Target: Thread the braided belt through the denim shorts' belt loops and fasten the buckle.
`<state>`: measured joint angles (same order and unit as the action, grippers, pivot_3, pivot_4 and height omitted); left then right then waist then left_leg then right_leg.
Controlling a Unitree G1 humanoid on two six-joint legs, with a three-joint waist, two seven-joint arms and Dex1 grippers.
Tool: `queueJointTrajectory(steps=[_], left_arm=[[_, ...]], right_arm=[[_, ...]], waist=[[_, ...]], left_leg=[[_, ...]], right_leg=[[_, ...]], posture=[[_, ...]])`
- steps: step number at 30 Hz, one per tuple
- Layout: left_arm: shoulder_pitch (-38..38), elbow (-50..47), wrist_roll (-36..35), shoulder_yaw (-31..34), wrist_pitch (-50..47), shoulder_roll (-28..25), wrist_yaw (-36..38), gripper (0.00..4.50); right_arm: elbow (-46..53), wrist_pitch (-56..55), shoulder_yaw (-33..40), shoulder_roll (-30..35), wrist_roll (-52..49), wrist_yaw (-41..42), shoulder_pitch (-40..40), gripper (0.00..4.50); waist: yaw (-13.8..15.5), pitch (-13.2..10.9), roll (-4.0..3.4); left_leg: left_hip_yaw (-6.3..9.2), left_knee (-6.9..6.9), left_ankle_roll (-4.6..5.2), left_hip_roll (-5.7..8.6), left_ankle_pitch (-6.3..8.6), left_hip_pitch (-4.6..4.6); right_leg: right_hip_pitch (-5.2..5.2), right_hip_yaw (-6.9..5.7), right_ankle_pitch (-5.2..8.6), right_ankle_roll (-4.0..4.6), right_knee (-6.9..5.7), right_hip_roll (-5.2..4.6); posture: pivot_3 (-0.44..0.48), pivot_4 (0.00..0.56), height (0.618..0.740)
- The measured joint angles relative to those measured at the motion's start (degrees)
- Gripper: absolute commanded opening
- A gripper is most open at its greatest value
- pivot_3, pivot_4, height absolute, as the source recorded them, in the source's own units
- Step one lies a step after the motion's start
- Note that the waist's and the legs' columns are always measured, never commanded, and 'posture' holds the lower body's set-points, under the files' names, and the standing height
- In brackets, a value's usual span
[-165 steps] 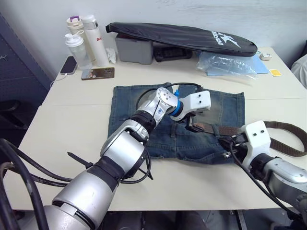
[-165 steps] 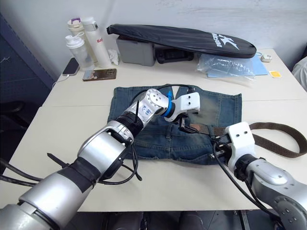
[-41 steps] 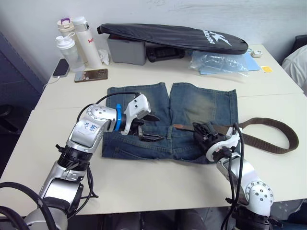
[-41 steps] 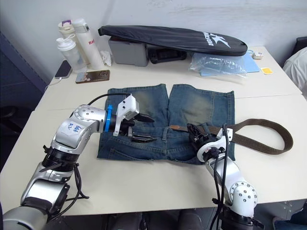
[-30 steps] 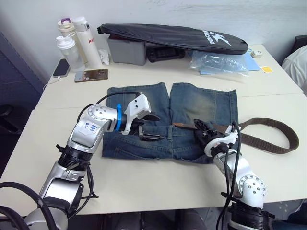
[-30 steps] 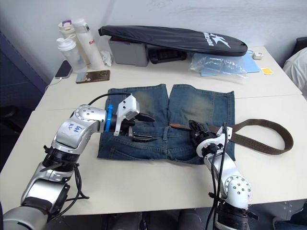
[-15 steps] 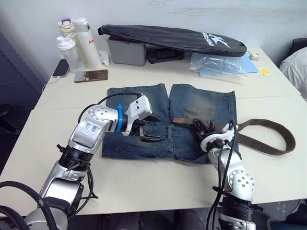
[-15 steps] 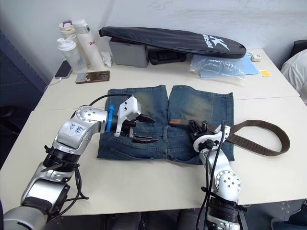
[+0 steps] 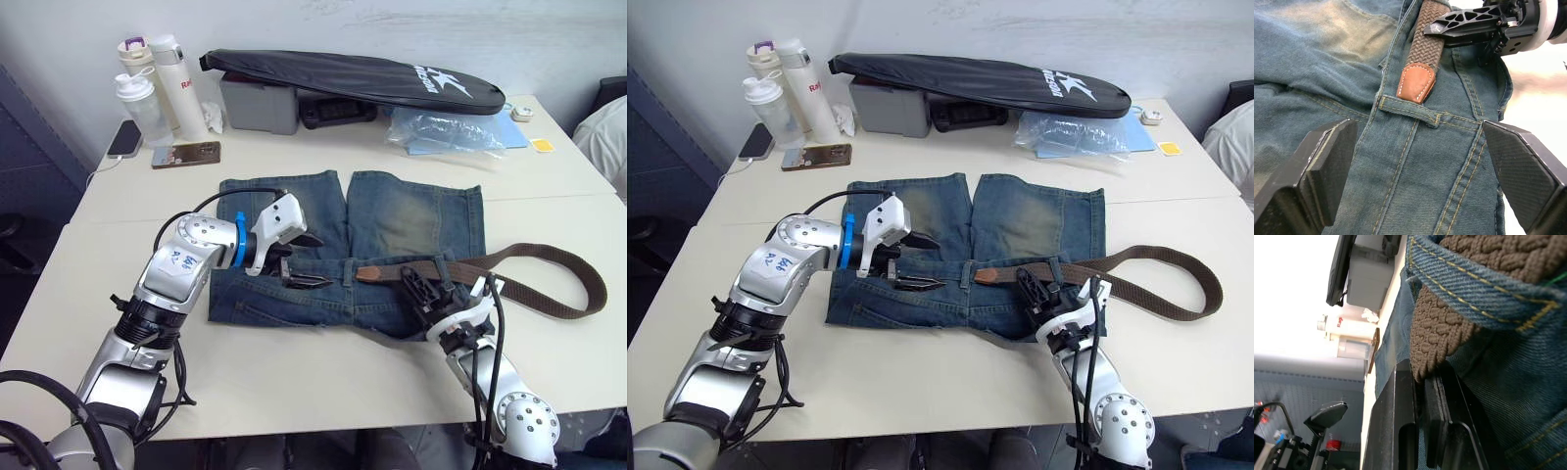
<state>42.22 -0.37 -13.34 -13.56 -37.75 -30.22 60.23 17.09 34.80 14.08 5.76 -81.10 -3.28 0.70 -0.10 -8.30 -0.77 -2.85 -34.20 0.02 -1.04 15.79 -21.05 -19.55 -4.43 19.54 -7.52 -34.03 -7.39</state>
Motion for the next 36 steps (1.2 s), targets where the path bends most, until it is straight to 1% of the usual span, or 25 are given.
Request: queueJointTrajectory(steps=[6, 11, 13, 16, 21, 27, 32, 36], left_arm=[[0.1, 0.7, -0.1, 0.0, 1.5, -1.6, 1.6, 4.5], [-0.1, 0.7, -0.4, 0.9, 2.3, -2.8, 2.8, 4.5], [-0.3, 0.7, -0.6, 1.8, 3.1, -4.4, 3.5, 4.5], [-0.6, 0.8, -0.6, 1.8, 3.3, -4.5, 3.6, 4.5], [-0.9, 0.8, -0.6, 1.8, 3.4, -4.7, 3.6, 4.5], [-1.0, 0.8, -0.6, 1.8, 3.3, -5.0, 3.5, 4.5], [-1.1, 0.8, -0.6, 1.8, 3.3, -5.2, 3.1, 4.5], [-1.9, 0.8, -0.3, 1.8, 3.3, -5.8, 3.0, 4.5]], right_arm=[[-1.6, 0.0, -0.5, -1.0, 2.0, 1.0, -2.0, 0.1], [-2.0, 0.0, -0.2, -1.8, 1.6, 1.0, -2.7, 0.1], [-2.0, 0.7, -0.1, -1.9, 0.4, 1.0, -3.0, 0.1], [-2.0, 3.0, -0.7, -0.8, -0.1, 1.9, -3.7, 0.1], [-2.0, 4.5, -2.6, -0.7, 0.3, 2.8, -3.7, 0.1], [-2.9, 5.0, -4.6, 0.6, 6.3, 5.9, -4.5, 0.1], [-6.2, 4.1, -6.6, 0.3, 13.0, 7.9, -8.9, 0.1], [-7.2, 5.2, -8.0, -0.2, 15.8, 8.1, -11.0, 0.1]], waist=[[-0.3, 0.0, 0.02], [-0.2, 0.0, 0.01], [-0.1, 0.0, 0.01], [-0.1, 0.0, 0.01], [-0.2, 0.0, 0.01], [-0.2, 0.0, 0.01], [-0.3, 0.0, 0.02], [-0.6, 0.0, 0.02]], left_leg=[[-0.07, 0.02, -0.27, -0.05, -0.15, 0.0], [-0.07, 0.02, -0.27, -0.08, -0.16, 0.0], [-0.08, 0.02, -0.27, -0.06, -0.15, -0.02], [-0.08, 0.02, -0.26, -0.07, -0.14, -0.02], [-0.08, 0.04, -0.26, -0.07, -0.14, -0.02], [-0.1, 0.04, -0.26, -0.06, -0.14, -0.01], [-0.12, 0.02, -0.27, -0.1, -0.15, 0.05], [-0.14, 0.03, -0.28, -0.13, -0.15, 0.06]], right_leg=[[-0.04, 0.01, 0.0, 0.0, -0.01, 0.08], [-0.06, 0.0, 0.0, 0.0, -0.03, 0.07], [-0.07, 0.02, 0.0, 0.0, -0.02, 0.04], [-0.07, 0.02, 0.0, 0.0, -0.02, 0.04], [-0.08, 0.02, 0.0, 0.0, -0.03, 0.05], [-0.08, 0.02, 0.0, 0.0, -0.03, 0.06], [-0.08, 0.04, 0.0, 0.0, -0.08, 0.11], [-0.09, 0.06, 0.0, 0.0, -0.11, 0.13]], posture=[[0.0, 0.15, 0.74], [0.0, 0.15, 0.74], [0.0, 0.15, 0.74], [0.0, 0.15, 0.74], [0.0, 0.15, 0.74], [0.0, 0.15, 0.74], [0.0, 0.15, 0.74], [0.0, 0.15, 0.74]])
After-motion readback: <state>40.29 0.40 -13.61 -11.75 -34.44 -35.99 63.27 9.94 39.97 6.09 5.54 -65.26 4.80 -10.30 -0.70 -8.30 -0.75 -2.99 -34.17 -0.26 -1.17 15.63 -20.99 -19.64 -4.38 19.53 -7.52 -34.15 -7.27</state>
